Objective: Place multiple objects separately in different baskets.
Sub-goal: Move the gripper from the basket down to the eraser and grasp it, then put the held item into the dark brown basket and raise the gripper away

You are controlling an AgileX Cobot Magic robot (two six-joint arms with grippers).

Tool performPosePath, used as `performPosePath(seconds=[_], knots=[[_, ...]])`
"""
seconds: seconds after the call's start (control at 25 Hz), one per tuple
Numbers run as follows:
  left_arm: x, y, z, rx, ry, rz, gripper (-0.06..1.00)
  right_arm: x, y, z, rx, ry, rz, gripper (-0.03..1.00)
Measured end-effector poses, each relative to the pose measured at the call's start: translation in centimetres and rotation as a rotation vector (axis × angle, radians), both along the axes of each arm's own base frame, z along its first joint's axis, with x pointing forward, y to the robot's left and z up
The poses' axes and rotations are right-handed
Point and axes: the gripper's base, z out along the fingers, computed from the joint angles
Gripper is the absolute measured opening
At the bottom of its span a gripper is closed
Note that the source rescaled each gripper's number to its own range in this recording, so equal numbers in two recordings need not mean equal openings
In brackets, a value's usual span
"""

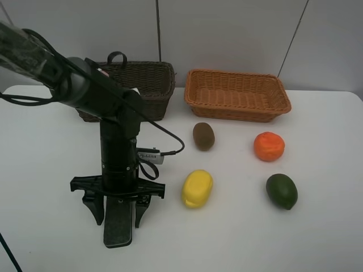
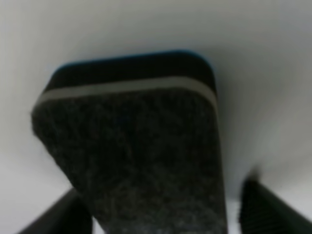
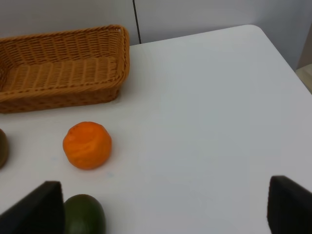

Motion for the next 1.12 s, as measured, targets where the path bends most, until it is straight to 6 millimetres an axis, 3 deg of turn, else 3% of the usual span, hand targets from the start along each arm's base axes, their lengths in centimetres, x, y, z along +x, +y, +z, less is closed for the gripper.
performPosePath(seconds=[0.04, 0.44, 0.56, 0.76, 0.96, 1.12], knots=[[0.0, 0.0, 0.0, 0.003, 0.004, -0.001, 0.58, 0.0, 0.0, 0.0, 0.0, 0.0, 0.0, 0.96], [0.0, 0.2, 0.6, -0.005, -0.031, -0.061, 0.58, 0.0, 0.0, 0.0, 0.0, 0.0, 0.0, 0.96], [0.6, 0.2, 2.7, -0.056, -0.135, -0.099, 0.58, 0.0, 0.0, 0.0, 0.0, 0.0, 0.0, 0.96], [1.3, -0.3, 9.4, -0.192, -0.324, -0.155, 0.58, 0.0, 0.0, 0.0, 0.0, 0.0, 0.0, 0.96], [5.9, -1.9, 16.1, -0.301, -0.706, -0.292, 0.58, 0.0, 0.0, 0.0, 0.0, 0.0, 0.0, 0.96], [12.1, -1.7, 18.4, -0.324, -0.961, -0.285, 0.58, 0.0, 0.0, 0.0, 0.0, 0.0, 0.0, 0.96]])
